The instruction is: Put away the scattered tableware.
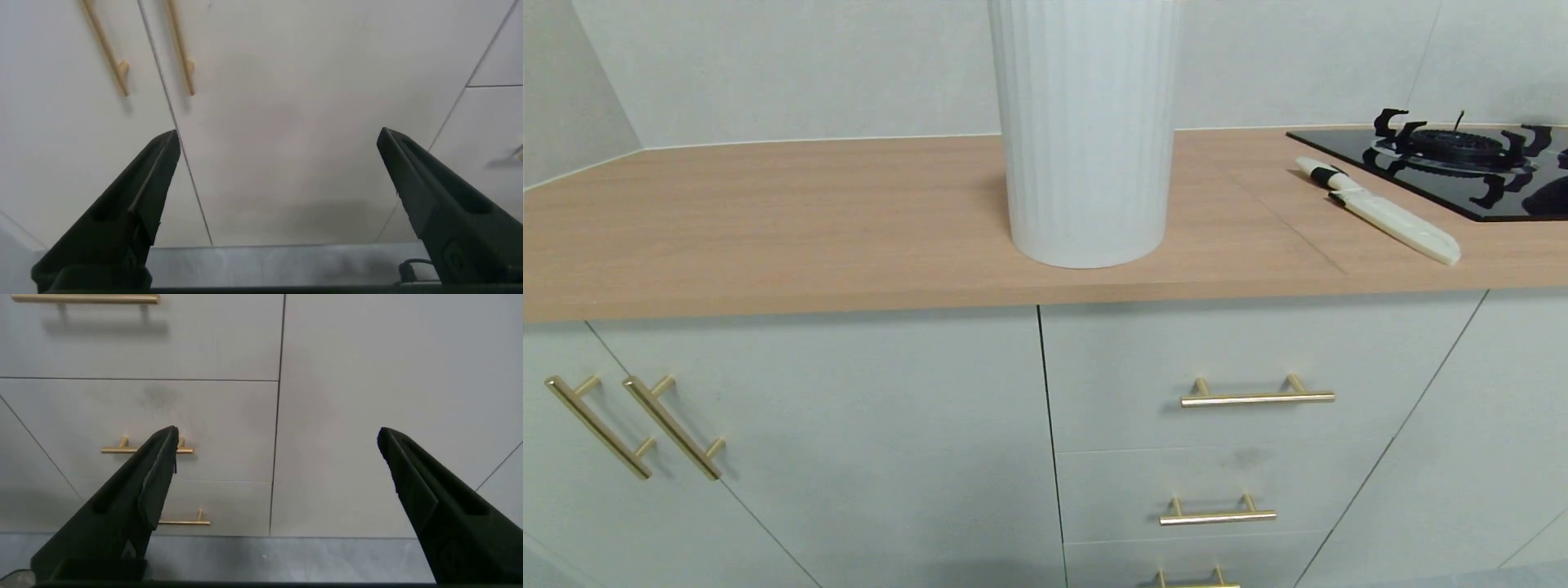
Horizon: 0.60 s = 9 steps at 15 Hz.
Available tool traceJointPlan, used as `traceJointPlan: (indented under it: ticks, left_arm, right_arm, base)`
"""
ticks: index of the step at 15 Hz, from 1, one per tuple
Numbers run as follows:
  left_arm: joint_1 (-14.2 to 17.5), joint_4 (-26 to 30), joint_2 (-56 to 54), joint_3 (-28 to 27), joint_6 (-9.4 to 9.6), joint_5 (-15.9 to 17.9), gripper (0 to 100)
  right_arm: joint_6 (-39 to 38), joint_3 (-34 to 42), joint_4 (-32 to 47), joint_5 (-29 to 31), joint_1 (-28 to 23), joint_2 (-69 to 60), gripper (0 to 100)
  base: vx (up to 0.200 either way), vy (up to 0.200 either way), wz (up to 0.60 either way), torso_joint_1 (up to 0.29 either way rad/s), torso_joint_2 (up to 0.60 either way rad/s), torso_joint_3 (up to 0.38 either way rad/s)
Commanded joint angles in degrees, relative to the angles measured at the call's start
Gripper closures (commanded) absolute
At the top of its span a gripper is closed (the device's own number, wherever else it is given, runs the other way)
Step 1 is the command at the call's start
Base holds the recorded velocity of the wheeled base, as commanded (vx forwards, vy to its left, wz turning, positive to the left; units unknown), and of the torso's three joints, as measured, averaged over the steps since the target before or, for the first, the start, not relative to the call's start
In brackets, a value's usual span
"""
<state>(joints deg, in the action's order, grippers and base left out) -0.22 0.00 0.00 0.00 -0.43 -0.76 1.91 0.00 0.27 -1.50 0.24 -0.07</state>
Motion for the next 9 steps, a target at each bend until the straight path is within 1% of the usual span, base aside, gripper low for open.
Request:
traceJointPlan:
  ticks: [1, 7, 9]
  left_arm:
    - [0.0, 0.0, 0.0, 0.0, -0.01, 0.0, 0]
    - [0.0, 0.0, 0.0, 0.0, -0.01, 0.0, 0]
    - [0.0, 0.0, 0.0, 0.0, -0.01, 0.0, 0]
  right_arm:
    - [0.0, 0.0, 0.0, 0.0, 0.0, 0.1, 0]
    - [0.0, 0.0, 0.0, 0.0, 0.0, 0.1, 0]
    - [0.0, 0.0, 0.0, -0.1, 0.0, 0.1, 0]
  base:
    - [0.200, 0.000, 0.00, -0.002, 0.00, 0.007]
    - [0.200, 0.000, 0.00, 0.002, 0.00, 0.005]
    - [0.000, 0.000, 0.00, 0.000, 0.00, 0.000]
